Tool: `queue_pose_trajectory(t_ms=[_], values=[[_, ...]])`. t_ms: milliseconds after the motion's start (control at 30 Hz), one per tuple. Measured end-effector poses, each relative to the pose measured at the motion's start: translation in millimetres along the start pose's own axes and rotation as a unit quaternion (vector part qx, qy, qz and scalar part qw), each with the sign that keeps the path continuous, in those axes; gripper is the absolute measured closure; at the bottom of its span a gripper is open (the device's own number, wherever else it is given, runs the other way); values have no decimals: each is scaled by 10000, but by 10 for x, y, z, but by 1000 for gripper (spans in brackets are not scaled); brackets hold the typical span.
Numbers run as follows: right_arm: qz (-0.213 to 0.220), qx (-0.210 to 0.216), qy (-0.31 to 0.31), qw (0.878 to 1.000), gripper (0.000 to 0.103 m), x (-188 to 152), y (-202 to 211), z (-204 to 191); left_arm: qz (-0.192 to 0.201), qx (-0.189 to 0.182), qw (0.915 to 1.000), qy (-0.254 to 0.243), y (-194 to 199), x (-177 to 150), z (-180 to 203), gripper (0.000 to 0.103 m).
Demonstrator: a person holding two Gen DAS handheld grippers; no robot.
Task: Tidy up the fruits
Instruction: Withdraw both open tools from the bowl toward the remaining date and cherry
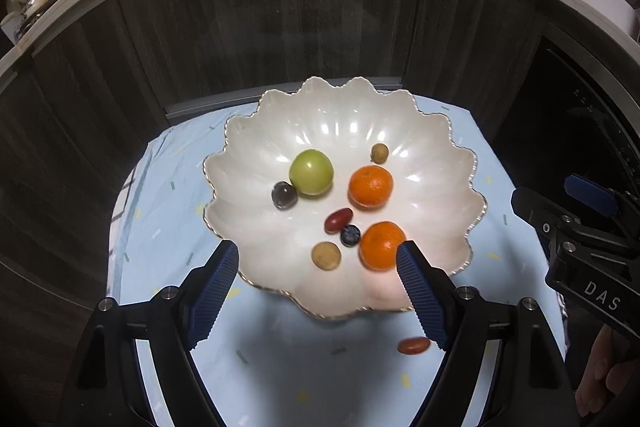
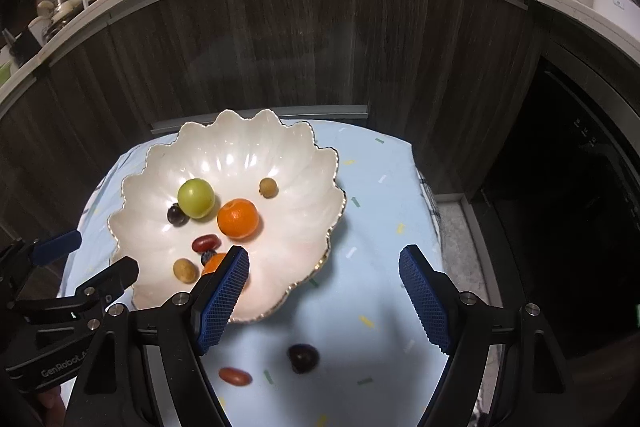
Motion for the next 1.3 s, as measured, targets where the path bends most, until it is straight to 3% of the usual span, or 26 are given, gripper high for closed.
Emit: queue_pose_trajectory(t_ms=[733,1300], values=[[-132,257,338,9990,25,-397,162,51,-71,92,9996,-239,212,-493,226,22],[-465,469,562,9962,25,-716,14,13,-356,96,9980,-513,68,-815,330,22]])
Point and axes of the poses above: each gripper's, at about its wrist camera, not at the fingertips, and y roughly against the way its jaws point, z to its right, x to its top, the point moved 8 cm from there along -y, roughly the way its jaws point, and after that the axes turned 13 degrees about y, right-handed, at the moved point
